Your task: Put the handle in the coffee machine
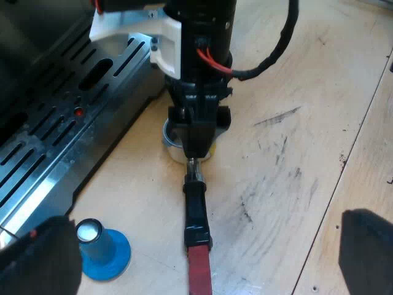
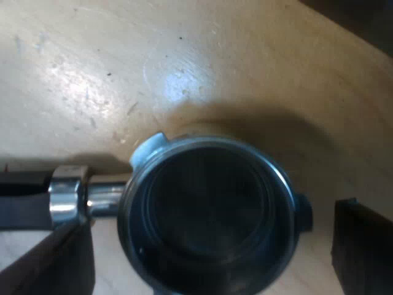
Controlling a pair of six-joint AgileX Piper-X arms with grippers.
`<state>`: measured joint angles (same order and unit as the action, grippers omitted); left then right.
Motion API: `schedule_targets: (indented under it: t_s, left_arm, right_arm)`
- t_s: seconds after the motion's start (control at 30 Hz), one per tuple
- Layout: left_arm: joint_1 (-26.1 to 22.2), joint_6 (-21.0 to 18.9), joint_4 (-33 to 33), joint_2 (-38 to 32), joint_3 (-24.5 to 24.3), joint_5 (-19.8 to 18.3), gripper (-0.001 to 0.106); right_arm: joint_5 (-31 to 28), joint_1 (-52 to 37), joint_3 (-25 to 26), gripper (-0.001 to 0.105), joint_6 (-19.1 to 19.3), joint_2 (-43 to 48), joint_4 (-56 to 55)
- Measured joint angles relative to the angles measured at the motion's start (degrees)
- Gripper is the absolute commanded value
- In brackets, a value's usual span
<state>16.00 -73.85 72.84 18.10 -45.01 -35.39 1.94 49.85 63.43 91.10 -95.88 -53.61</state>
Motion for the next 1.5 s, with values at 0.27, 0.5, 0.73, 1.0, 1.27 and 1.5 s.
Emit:
schedule_targets:
  t_s: [0.27,0.5,0.73,1.0,1.27,1.5]
  left_arm:
    - [0.0,0.0,0.0,0.0,0.0,0.0,0.086]
    - [0.0,0.0,0.0,0.0,0.0,0.0,0.086]
    - [0.0,0.0,0.0,0.0,0.0,0.0,0.086]
    - [0.1,1.0,-0.3,0.0,0.0,0.0,0.086]
    - [2.6,2.5,-0.6,0.0,0.0,0.0,0.086]
    - [3.6,2.8,-0.6,1.5,0.0,0.0,0.086]
  right_arm:
    - [0.1,0.0,0.0,0.079,0.1,-2.2,2.5]
    - [0.1,0.0,0.0,0.079,0.7,-3.1,2.3]
    - [0.1,0.0,0.0,0.062,2.1,-3.3,2.0]
    - [0.2,0.0,0.0,0.000,2.4,-2.8,0.2]
    - [-0.1,0.0,0.0,0.000,-1.5,1.6,-4.0]
    - [-0.1,0.0,0.0,0.000,-9.2,9.5,-8.9]
